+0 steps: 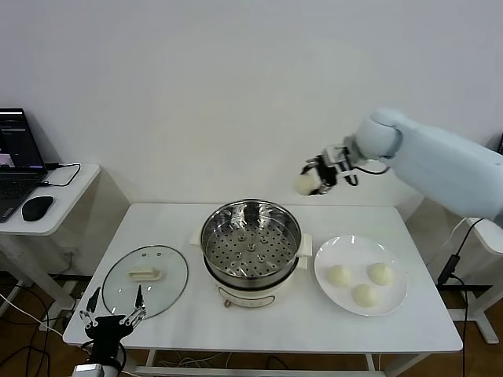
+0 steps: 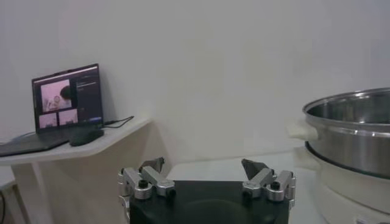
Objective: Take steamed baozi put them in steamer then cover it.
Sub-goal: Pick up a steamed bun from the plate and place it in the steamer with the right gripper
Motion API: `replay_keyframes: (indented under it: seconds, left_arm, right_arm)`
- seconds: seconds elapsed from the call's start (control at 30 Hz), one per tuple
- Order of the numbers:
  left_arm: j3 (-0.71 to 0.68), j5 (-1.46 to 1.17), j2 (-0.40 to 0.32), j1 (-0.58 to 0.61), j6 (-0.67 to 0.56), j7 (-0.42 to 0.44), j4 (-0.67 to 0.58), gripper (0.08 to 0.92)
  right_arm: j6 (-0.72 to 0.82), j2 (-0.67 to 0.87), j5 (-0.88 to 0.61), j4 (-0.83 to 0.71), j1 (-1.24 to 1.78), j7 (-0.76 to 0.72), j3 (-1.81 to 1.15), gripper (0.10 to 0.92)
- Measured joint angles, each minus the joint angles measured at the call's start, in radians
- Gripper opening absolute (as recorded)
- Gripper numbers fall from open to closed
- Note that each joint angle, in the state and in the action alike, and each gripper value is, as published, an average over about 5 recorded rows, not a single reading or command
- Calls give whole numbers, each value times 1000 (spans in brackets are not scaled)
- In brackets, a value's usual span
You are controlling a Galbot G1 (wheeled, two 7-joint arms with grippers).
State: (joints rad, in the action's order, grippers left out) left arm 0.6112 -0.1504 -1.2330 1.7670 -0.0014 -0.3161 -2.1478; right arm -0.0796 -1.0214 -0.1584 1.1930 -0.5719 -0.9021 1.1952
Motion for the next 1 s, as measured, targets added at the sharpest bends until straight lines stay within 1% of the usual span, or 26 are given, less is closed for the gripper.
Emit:
replay_keyframes:
  seconds: [0.2,0.43,0.67,0.93,1.0]
  left_arm:
    - [16,-6,-7,-11,1,0,1,823]
    - [32,-16,-8,-19,2,1,10,823]
    - [40,-20,-4,-20,2,1,16,823]
    - [41,-20,-4,-21,2,2,14,823]
    - [41,-20,-7,-20,2,1,11,823]
  right_arm:
    - [-103,-113,49,-34,-2,15,59,608]
    - [-227,-209,165,-98,24,28,94,609]
    - [-327,-267,286,-166,72,48,100,611]
    - [-402,-312,401,-234,124,74,92,613]
    - [-417,-321,425,-250,134,82,87,629]
